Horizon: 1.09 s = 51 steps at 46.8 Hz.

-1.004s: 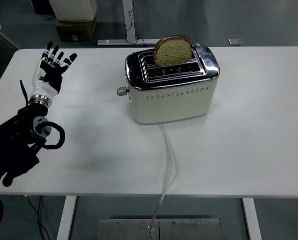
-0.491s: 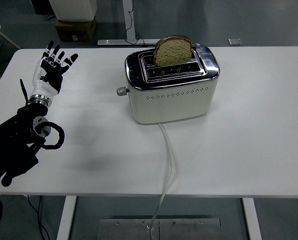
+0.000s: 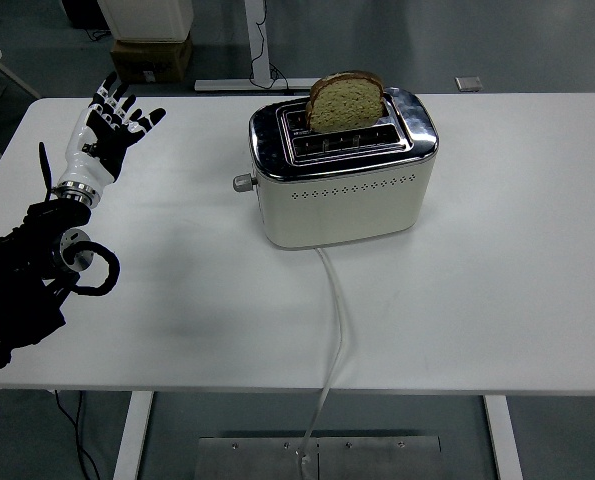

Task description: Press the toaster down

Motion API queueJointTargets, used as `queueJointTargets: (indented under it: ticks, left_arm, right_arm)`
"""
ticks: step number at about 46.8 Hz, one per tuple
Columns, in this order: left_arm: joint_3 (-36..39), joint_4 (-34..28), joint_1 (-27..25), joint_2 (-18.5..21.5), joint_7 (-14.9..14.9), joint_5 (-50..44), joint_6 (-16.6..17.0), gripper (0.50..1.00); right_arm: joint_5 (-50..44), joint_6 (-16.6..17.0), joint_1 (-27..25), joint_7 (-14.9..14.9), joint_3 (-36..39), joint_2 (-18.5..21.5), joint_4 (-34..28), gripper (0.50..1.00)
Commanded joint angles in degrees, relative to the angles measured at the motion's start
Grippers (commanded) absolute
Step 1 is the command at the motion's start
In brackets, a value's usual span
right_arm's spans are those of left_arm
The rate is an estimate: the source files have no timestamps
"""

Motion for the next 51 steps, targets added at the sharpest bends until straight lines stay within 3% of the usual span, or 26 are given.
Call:
queueJointTargets:
  ticks: [1, 10, 33, 49, 51]
  left_arm:
    - [0.1, -0.9, 0.3, 1.9, 0.0, 3.6, -1.2, 1.000]
    - [0.1, -1.0, 0.9, 6.5, 0.0, 13.3, -2.2, 1.000]
    - [1.0, -1.0, 0.3, 17.0, 0.0, 18.9, -9.0, 1.000]
    - [1.1, -1.1, -3.9, 18.4, 0.0, 29.7, -11.3, 1.000]
    - [1.0, -1.2, -5.6, 18.4, -0.1, 34.3, -11.3, 1.000]
  right_arm:
    - [0.0, 0.0, 0.0, 0.0, 0.0, 0.0, 0.0, 1.000]
    - [0.0, 0.0, 0.0, 0.0, 0.0, 0.0, 0.0, 1.000]
    - [0.0, 0.1, 0.0, 0.0, 0.0, 0.0, 0.0, 1.000]
    - [0.0, 0.1, 0.0, 0.0, -0.1, 0.0, 0.0, 1.000]
    - [0.0, 0.0, 0.0, 0.0, 0.0, 0.0, 0.0, 1.000]
